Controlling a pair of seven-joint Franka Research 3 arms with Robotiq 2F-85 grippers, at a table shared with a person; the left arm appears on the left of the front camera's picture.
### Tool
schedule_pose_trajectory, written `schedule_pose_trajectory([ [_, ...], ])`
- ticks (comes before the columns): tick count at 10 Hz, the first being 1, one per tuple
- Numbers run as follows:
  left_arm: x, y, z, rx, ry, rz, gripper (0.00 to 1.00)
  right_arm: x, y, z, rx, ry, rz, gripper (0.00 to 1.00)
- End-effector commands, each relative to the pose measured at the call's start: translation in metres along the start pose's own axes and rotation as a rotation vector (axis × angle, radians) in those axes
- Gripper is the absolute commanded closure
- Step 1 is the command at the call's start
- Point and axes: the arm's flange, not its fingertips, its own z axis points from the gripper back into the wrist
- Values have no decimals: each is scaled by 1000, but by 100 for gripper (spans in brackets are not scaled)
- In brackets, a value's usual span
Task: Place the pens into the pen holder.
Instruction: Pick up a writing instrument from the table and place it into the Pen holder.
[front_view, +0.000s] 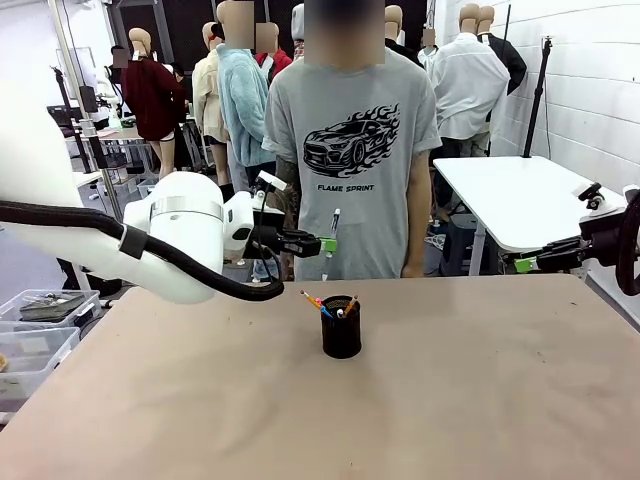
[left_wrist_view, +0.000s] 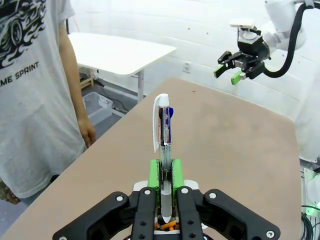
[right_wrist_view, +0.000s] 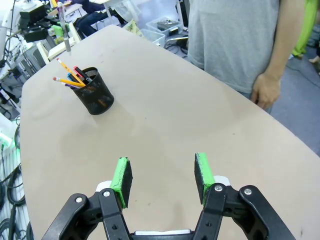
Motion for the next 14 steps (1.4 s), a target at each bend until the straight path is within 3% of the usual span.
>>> schedule_pose_trajectory([
  [1,-12,11,-21,2,26,22,100,1,1,-2,-4,14,-5,36],
  [8,-38,25,-65,-53,83,43,100,1,1,-2,-4,14,-5,36],
  [14,-46,22,-63,-62,137,51,100,1,1,-2,-4,14,-5,36],
])
